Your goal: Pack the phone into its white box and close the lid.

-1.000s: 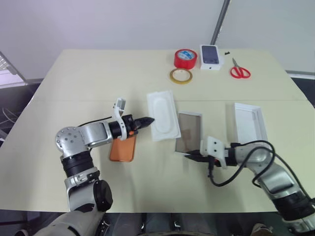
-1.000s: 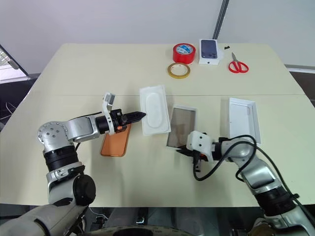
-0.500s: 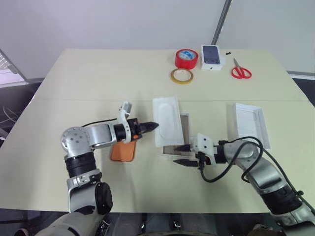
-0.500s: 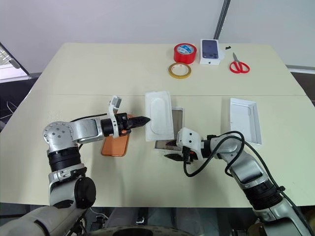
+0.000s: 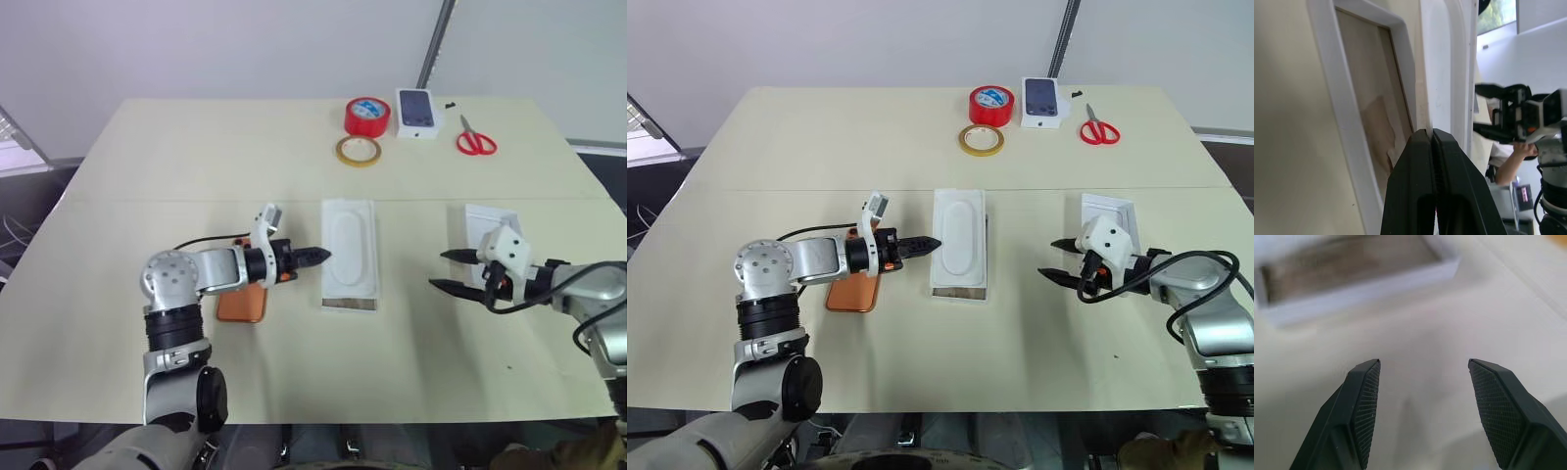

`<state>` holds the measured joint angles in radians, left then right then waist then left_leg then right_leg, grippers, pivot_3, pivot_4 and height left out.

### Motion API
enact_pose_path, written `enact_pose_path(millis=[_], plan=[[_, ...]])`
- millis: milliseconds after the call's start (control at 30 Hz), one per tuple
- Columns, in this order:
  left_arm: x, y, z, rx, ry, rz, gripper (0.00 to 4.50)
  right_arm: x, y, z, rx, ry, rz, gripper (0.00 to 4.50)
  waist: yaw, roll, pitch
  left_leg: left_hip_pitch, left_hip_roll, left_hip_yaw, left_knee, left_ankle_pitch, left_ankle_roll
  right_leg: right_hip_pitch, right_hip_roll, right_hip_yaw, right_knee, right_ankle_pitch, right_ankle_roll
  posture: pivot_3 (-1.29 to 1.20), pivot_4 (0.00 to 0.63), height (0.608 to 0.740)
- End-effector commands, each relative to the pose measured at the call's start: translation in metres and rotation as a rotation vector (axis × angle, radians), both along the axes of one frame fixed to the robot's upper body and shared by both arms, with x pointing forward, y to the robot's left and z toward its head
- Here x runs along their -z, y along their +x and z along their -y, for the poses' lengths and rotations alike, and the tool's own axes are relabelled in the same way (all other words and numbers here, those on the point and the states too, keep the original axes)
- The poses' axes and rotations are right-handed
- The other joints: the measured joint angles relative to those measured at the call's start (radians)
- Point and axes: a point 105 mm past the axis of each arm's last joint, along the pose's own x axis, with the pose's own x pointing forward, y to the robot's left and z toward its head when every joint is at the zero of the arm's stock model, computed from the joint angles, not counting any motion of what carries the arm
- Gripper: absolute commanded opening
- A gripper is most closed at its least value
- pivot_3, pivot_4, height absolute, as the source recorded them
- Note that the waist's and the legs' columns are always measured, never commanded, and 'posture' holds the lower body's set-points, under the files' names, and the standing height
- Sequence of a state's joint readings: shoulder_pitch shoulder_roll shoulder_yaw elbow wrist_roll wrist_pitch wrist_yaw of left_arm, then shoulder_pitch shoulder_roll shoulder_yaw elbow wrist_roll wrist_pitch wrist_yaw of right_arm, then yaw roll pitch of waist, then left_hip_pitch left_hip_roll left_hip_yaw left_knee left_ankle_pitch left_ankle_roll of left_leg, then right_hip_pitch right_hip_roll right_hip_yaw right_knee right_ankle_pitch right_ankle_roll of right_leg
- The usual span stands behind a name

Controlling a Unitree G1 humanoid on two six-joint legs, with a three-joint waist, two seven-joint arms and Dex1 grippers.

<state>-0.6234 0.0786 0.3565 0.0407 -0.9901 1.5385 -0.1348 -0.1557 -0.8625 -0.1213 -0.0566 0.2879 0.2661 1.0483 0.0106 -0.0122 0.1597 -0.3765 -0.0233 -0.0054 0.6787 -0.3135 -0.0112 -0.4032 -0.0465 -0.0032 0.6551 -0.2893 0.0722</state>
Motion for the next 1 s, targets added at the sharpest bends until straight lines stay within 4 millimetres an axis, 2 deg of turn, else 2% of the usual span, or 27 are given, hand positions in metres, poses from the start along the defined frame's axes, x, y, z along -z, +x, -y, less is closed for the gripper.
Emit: enact_pose_path(millis=[33,100,200,300,333,433,567,667,800,833,1000], plan=[[0.001,0.0,0.0,0.003,0.023,0.017,0.3,-0.01,0.0,-0.01,-0.023,0.026,0.056,3.03,0.002,0.0,0.0,0.0,0.0,0.0,0.0,0.0,0.0,0.0,0.0,0.0,0.0,0.0,0.0,0.0,0.15,0.74],[0.001,-0.001,0.001,0.013,0.025,0.023,0.88,-0.012,0.001,-0.012,-0.024,0.037,0.065,3.05,0.002,0.0,0.0,0.0,0.0,0.0,0.0,0.0,0.0,0.0,0.0,0.0,0.0,0.0,0.0,0.0,0.15,0.74],[-0.001,0.001,-0.001,0.001,0.033,0.04,2.34,-0.013,0.004,-0.014,-0.025,0.037,0.083,3.05,0.002,0.0,0.0,0.0,0.0,0.0,0.0,0.0,0.0,0.0,0.0,0.0,0.0,0.0,0.0,0.0,0.15,0.74],[-0.009,0.006,-0.004,-0.016,0.034,0.094,3.78,-0.025,0.011,-0.026,-0.028,0.105,0.146,3.05,-0.002,0.0,0.0,0.0,0.0,0.0,0.0,0.0,0.0,0.0,0.0,0.0,0.0,0.0,0.0,0.0,0.15,0.74],[-0.018,0.008,-0.005,-0.03,0.003,0.134,3.78,-0.029,0.014,-0.032,-0.027,0.131,0.172,3.05,-0.003,0.0,0.0,0.0,0.0,0.0,0.0,0.0,0.0,0.0,0.0,0.0,0.0,0.0,0.0,0.0,0.15,0.74],[-0.025,0.007,-0.013,-0.026,0.027,0.18,3.78,-0.031,0.016,-0.053,-0.063,0.201,0.179,3.05,-0.004,0.0,0.0,0.0,0.0,0.0,0.0,0.0,-0.001,0.0,0.0,0.0,0.0,0.0,0.0,0.0,0.15,0.74],[-0.046,0.023,-0.04,-0.167,0.074,0.401,3.78,-0.034,0.022,-0.088,-0.101,0.268,0.227,3.05,-0.006,0.0,0.0,0.0,0.0,0.0,-0.001,0.0,-0.001,-0.001,0.0,0.0,0.0,0.0,0.0,0.0,0.15,0.74],[-0.041,0.032,-0.065,-0.216,0.28,0.579,3.83,-0.014,0.019,-0.111,-0.162,0.175,0.225,2.24,-0.006,0.001,0.0,0.0,0.0,0.0,-0.001,0.001,-0.001,-0.002,0.0,0.0,0.0,0.0,0.0,0.0,0.15,0.74],[-0.046,0.033,-0.089,-0.219,0.428,0.853,3.83,0.0,0.031,-0.115,-0.137,0.116,0.213,0.22,-0.004,0.002,0.001,-0.001,0.0,0.0,-0.002,0.0,-0.001,-0.002,-0.001,0.0,-0.002,0.0,-0.001,0.0,0.15,0.74],[-0.041,0.029,-0.094,-0.181,0.435,0.852,3.83,0.003,0.032,-0.117,-0.156,0.083,0.214,0.04,0.0,0.002,0.001,-0.001,0.0,0.0,-0.002,0.0,-0.001,-0.002,-0.001,0.0,-0.002,0.0,-0.001,0.0,0.15,0.74],[-0.034,0.022,-0.118,-0.171,0.432,0.859,3.83,0.007,0.033,-0.123,-0.228,0.021,0.214,0.04,0.0,0.002,0.001,-0.004,0.0,0.0,-0.002,-0.003,0.006,-0.005,-0.002,0.0,-0.003,0.0,-0.001,0.0,0.15,0.74]])
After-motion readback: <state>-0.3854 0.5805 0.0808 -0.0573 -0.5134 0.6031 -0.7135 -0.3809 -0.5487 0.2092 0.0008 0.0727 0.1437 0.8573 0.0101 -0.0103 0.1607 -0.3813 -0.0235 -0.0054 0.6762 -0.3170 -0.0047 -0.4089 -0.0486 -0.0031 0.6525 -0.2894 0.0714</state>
